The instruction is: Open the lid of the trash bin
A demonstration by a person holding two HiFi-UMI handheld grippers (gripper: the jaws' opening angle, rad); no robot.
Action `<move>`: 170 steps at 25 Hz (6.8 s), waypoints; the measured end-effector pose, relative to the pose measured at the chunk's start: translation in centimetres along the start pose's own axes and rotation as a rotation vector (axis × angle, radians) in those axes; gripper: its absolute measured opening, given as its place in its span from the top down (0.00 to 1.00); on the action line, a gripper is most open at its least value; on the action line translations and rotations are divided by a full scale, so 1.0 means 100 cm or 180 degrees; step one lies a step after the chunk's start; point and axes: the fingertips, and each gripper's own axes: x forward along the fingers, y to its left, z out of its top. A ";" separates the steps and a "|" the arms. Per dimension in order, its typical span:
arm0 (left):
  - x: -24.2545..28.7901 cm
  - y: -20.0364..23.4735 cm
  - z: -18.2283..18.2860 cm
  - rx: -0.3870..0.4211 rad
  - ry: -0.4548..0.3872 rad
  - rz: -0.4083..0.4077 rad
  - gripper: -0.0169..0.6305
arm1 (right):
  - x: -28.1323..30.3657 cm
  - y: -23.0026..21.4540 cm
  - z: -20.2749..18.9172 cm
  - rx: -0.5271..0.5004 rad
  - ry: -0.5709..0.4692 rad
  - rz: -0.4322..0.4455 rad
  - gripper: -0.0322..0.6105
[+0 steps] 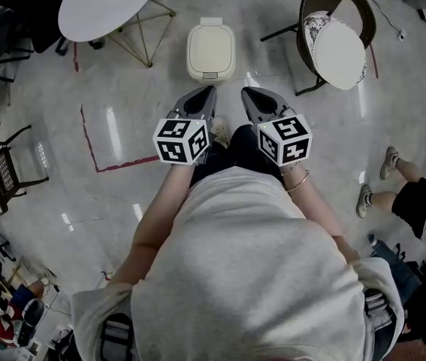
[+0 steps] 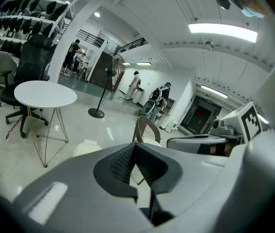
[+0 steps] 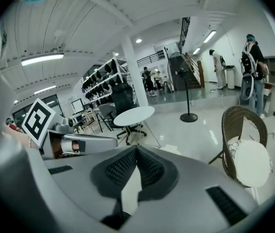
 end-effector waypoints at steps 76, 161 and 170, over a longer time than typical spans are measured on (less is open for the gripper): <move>0.249 0.237 -0.271 -0.0376 0.1648 0.1178 0.96 | 0.236 -0.166 -0.264 0.0710 0.1440 0.0360 0.94; -0.014 -0.039 0.175 0.0699 -0.1060 -0.0086 0.96 | 0.001 -0.004 0.172 -0.0928 -0.0783 0.0480 0.94; -0.004 -0.029 0.151 0.0629 -0.0843 -0.0027 0.96 | 0.009 0.002 0.156 -0.0912 -0.0675 0.0461 0.94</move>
